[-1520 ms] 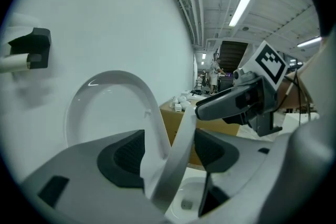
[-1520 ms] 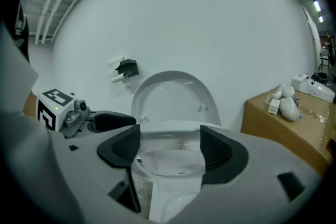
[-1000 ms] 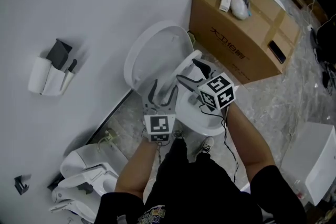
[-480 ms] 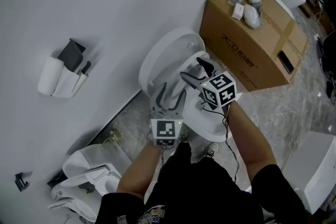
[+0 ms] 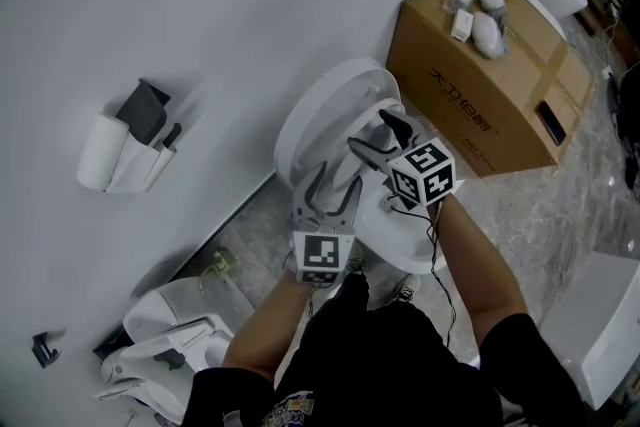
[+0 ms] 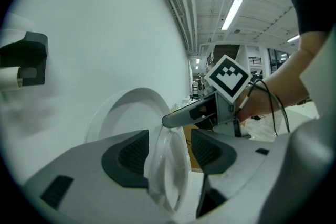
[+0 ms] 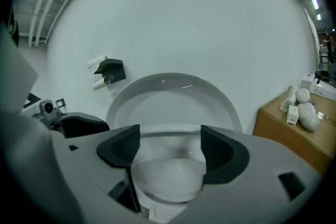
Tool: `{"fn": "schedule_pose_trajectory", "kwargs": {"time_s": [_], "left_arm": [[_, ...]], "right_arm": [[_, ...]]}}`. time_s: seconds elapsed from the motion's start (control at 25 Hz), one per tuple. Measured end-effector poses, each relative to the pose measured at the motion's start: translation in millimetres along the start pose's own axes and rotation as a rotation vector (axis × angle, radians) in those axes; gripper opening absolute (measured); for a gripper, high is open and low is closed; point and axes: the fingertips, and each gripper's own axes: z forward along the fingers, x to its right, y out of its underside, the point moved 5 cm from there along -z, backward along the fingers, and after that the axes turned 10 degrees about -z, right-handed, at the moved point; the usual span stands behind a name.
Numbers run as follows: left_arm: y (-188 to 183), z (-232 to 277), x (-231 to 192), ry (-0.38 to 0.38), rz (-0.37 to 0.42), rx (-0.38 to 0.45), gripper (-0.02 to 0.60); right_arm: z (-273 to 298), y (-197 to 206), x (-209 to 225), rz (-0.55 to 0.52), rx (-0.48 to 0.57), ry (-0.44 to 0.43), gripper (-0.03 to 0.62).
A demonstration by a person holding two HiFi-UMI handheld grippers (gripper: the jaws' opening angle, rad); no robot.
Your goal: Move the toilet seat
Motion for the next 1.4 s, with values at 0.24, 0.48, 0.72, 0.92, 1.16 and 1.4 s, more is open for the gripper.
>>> {"fn": "schedule_pose_trajectory", "kwargs": {"time_s": [0.24,0.48,0.72,0.92,1.16,1.4], "left_arm": [[-5,-1,-1,0.001,0.005,0.01,0.241],[-10,-7,3,-0.011,0.005,0.031,0.223],[-15,-18,14,-0.021,-0.008,0.049,0.153],[-33,-35,35,-0.055,0.001,0.074,0.036],[-37,-57,74,-0.098,-0.018,0.081,0.018],[-40,-78,131,-0.091,-0.04,0.095,0.014]], "right_arm": [[-2,0,-1,0.0,-0.005,0.011,0.368],[-12,0,-7,0.006,0.013,0.03,0.331],[-43,-8,-13,-0.018,0.075,0.056,0.092],[-90,-16,-22,-0.029,0.139,0.043,-0.002],[-156,-25,-35,-0.095,0.187,0.019,-0.002],[-223,-29,-46,-0.136,0.231,-0.003,-0.002]]}}
